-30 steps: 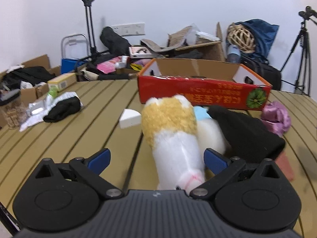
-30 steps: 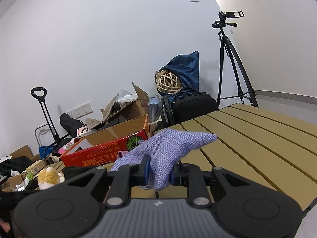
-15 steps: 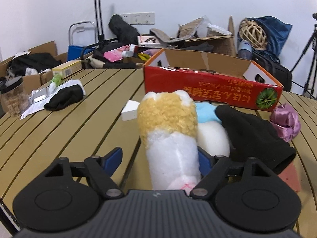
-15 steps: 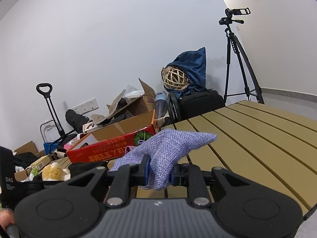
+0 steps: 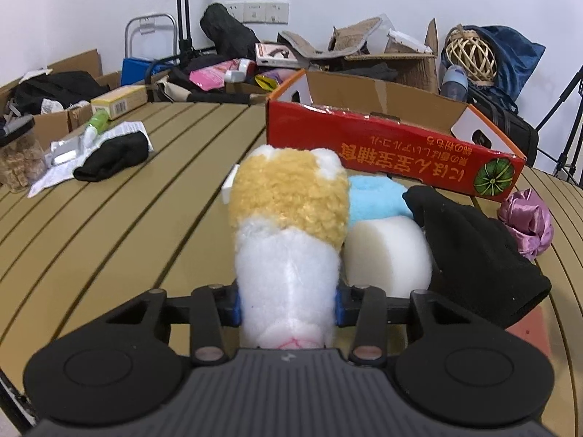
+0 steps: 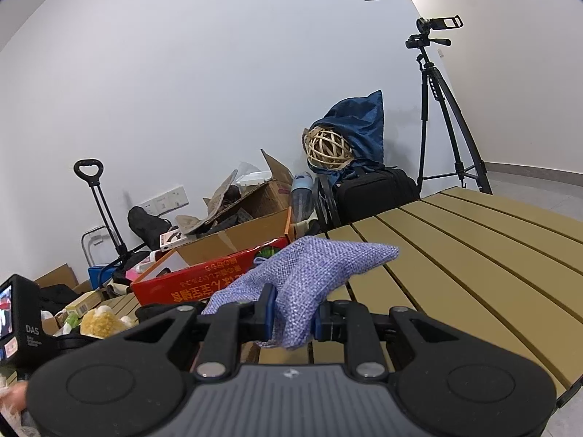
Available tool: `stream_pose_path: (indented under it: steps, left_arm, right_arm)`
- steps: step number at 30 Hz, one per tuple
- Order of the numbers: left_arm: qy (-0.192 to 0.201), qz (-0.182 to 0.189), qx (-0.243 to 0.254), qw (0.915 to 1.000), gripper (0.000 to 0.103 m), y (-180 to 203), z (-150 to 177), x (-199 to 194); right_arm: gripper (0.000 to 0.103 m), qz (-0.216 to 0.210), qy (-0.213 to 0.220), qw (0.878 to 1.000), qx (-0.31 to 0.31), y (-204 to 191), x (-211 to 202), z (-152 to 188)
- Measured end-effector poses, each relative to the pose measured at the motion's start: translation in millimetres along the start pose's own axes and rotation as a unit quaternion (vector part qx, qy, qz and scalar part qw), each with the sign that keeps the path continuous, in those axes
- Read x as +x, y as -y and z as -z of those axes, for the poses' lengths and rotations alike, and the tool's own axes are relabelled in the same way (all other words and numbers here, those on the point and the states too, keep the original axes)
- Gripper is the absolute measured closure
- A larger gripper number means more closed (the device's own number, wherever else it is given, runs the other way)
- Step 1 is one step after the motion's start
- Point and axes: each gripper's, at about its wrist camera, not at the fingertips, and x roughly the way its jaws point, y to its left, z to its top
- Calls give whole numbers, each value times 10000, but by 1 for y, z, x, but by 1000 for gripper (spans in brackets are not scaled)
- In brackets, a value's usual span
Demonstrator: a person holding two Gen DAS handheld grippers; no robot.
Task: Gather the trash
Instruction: 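Carry the white plush and lilac cushion off the table over the black bin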
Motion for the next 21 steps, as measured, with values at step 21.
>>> stream_pose_path:
  steps: [21]
  left_arm:
    - [535,276,451,9972,61,-29,36,-106]
  right_arm:
    - [85,-619,-74,9977,-254,-22,-39,12]
